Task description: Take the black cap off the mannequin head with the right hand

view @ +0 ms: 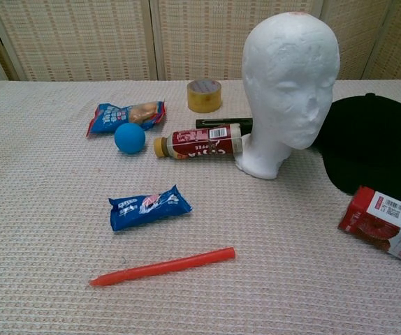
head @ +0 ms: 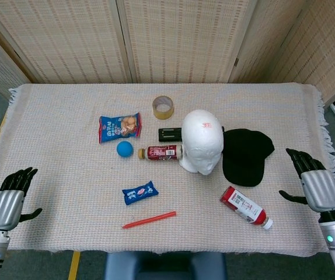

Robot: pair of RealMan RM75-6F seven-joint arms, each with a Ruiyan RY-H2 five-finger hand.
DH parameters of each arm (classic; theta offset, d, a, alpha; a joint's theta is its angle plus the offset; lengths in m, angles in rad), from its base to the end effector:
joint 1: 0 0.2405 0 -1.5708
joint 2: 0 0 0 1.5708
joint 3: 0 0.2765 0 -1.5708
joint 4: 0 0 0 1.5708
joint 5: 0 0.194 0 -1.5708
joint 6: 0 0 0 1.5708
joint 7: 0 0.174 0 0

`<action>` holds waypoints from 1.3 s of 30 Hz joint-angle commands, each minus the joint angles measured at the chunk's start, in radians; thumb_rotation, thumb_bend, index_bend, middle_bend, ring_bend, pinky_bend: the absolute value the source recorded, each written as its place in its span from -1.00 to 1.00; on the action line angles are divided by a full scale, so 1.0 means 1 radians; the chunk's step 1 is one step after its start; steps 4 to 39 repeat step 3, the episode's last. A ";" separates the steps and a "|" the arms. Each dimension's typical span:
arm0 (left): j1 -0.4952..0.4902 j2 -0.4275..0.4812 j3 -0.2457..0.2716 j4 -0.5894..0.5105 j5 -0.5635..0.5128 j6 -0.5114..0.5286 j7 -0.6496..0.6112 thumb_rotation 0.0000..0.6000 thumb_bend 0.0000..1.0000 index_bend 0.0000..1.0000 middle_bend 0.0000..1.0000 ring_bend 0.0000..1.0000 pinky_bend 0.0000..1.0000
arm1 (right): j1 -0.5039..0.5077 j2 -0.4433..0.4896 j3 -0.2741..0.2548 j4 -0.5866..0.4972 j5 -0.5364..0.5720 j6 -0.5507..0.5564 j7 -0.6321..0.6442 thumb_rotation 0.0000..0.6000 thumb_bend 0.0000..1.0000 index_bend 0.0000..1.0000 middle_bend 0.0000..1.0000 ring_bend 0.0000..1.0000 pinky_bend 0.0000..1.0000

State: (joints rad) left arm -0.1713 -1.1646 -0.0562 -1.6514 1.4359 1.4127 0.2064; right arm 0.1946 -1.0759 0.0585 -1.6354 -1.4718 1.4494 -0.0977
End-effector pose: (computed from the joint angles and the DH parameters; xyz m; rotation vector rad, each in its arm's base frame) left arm -0.3067 0.2383 0.1565 -1.4698 -0.8342 -0.8110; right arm -0.3015 -0.2472 0.1926 1.4692 -0.7726 0.8746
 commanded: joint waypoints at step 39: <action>0.004 0.000 -0.004 -0.007 -0.002 0.010 0.006 1.00 -0.85 -0.80 -0.79 -0.80 -0.68 | -0.059 0.026 -0.029 -0.039 -0.043 0.068 0.004 0.70 -1.00 -1.00 -0.68 -0.68 -0.38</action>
